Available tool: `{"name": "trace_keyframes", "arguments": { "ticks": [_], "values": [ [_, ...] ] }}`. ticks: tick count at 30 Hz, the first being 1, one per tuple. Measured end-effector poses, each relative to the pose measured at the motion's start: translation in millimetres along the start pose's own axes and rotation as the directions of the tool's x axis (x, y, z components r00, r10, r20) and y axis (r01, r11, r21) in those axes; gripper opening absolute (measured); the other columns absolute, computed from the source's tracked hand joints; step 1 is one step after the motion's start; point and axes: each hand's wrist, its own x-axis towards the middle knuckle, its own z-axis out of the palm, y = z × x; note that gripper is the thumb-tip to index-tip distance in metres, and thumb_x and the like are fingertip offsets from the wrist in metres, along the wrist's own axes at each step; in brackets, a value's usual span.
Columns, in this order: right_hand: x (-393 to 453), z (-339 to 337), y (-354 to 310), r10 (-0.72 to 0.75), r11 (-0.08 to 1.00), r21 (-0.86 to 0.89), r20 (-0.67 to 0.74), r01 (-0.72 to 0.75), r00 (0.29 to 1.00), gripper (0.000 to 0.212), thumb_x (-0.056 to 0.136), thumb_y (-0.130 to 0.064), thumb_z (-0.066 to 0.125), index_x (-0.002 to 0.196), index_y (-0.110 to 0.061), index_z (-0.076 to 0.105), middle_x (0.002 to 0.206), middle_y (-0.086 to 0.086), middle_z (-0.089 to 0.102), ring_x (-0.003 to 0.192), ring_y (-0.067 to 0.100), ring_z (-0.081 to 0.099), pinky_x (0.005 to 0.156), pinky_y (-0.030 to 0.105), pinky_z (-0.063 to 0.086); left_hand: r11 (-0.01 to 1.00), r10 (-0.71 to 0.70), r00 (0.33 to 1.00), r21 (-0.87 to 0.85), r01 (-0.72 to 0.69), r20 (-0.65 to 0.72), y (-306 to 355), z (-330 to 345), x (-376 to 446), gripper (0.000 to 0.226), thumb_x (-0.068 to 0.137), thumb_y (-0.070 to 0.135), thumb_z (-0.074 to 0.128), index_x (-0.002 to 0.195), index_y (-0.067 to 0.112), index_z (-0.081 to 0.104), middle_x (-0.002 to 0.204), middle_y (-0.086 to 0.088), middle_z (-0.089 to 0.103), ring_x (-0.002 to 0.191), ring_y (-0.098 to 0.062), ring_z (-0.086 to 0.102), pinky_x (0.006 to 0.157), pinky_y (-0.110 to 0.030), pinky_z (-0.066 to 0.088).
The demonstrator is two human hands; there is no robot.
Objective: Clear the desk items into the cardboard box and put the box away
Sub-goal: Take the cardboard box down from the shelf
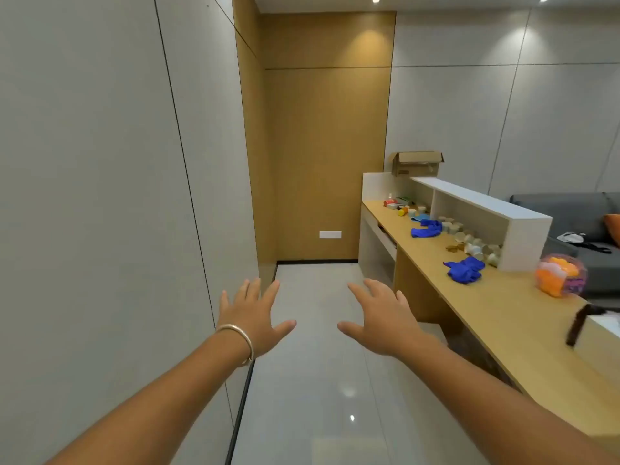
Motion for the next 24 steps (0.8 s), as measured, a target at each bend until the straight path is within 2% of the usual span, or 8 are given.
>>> {"name": "trace_keyframes", "arguments": {
  "ticks": [10, 16, 24],
  "values": [
    [190, 32, 47, -0.009, 1.000, -0.008, -0.007, 0.009, 1.000, 0.080, 0.085, -0.070, 0.045, 0.150, -0.034, 0.016, 0.159, -0.001, 0.016, 0.147, 0.021, 0.011, 0.115, 0.054, 0.008, 0.999, -0.023, 1.000, 0.041, 0.024, -0.007, -15, 23, 192, 0.086, 0.084, 0.076, 0.027, 0.152, 0.035, -0.005, 0.162, -0.003, -0.001, 0.148, -0.022, -0.002, 0.117, -0.054, 0.005],
    [301, 57, 76, 0.034, 0.999, -0.028, 0.007, -0.033, 0.999, 0.079, 0.086, -0.069, 0.045, 0.151, -0.035, 0.015, 0.160, -0.001, 0.014, 0.147, 0.021, 0.009, 0.116, 0.055, 0.006, 0.999, 0.027, 1.000, 0.023, -0.027, -0.005, -15, 56, 318, 0.084, 0.085, 0.075, 0.027, 0.152, 0.035, -0.005, 0.162, -0.002, -0.002, 0.148, -0.022, -0.003, 0.117, -0.053, 0.004],
    [480, 83, 105, 0.119, 0.992, -0.044, 0.002, -0.119, 0.993, 0.080, 0.085, -0.068, 0.047, 0.150, -0.036, 0.014, 0.160, -0.002, 0.013, 0.147, 0.020, 0.007, 0.118, 0.054, 0.009, 0.991, 0.100, 0.995, -0.089, -0.101, -0.010, -32, 93, 528, 0.083, 0.084, 0.075, 0.028, 0.151, 0.037, -0.003, 0.162, 0.000, -0.001, 0.148, -0.020, -0.004, 0.117, -0.053, 0.003]
  ]
}}
